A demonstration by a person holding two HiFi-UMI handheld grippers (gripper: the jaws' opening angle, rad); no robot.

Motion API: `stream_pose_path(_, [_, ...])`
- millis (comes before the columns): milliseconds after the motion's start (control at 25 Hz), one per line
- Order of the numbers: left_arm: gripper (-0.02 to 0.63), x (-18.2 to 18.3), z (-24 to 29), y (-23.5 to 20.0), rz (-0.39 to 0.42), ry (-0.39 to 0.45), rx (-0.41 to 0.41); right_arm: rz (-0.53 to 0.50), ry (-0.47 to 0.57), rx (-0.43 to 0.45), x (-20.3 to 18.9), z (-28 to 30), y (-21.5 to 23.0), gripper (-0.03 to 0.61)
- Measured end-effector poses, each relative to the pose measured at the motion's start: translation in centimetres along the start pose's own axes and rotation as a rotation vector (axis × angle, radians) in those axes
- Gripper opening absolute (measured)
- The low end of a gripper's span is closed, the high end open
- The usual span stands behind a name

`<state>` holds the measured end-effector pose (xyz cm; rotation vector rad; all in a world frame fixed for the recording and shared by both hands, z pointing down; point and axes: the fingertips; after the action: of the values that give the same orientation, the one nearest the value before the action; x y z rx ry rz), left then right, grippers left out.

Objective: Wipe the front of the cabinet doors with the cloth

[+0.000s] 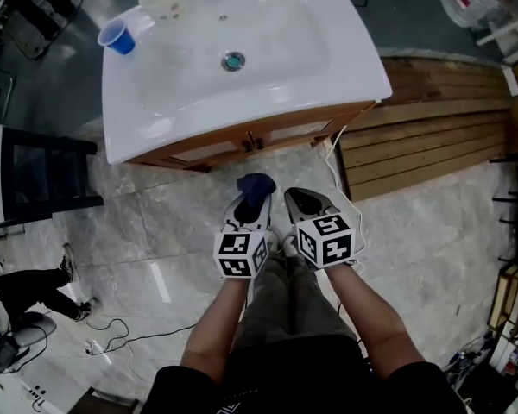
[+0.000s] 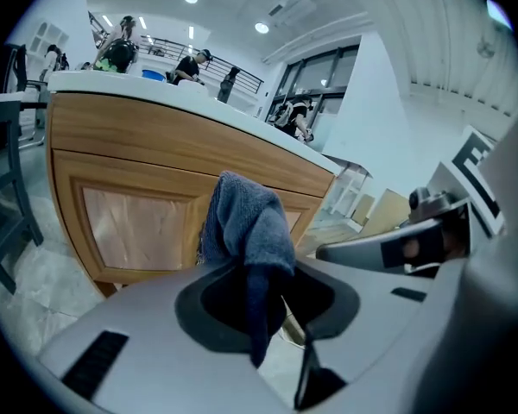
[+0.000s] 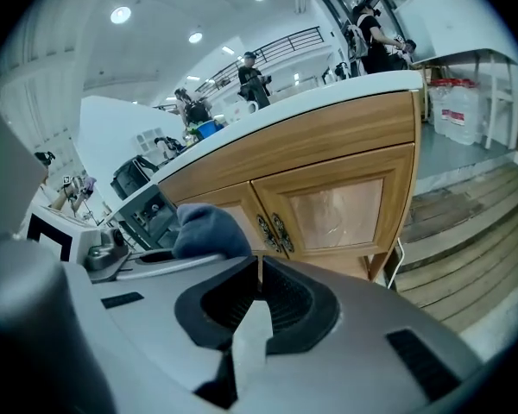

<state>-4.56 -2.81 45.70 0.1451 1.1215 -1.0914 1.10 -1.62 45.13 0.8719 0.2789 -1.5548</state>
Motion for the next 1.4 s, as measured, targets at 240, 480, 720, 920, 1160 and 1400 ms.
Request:
stream_pose_path(240, [0.103,0.4,1.0,-1.1,0.02,-0.02,-0.039,-0.001,0.047,-0.032,2.2,0.9,0.2,0.041])
stream_pose_path(480, [0.103,1.6,3.1,-1.5,0.046,-0.019,-0.024,0.03,0.062,-0.01,2.6,1.4,1.3,0.041])
stream_pose_path(720, [0.103,3.2,6.0,-2.5,0.069,0.014,0.055,0.029,0.041,0.028,2.2,1.3,4.2,0.041])
stream_pose_path(920, [0.103,3.7,8.7,-3.4,0.057,0.032,0.131,0.005,0.016,0.05,2.1,0.7,7.4,0.041])
stream_pose_path(1160, [0.103,3.6,11.3,-1.6,0.041,0.042,0.159,0.004,0.014,0.05,2.5,0.1,12.1,0.041])
stream_pose_path(1400, [0.104,3.3,14.6,1.9,0.05,0.036,0.114,0.031,0.024,0.043,3.3,0.1,15.5,0.041])
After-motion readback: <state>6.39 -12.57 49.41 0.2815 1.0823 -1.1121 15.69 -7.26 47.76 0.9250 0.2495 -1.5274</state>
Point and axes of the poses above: the fingertips, and each gripper's own axes: z forward along the fingers, y to its right, x out of its top, and after that the axes turned 7 degrees about -x, right-handed
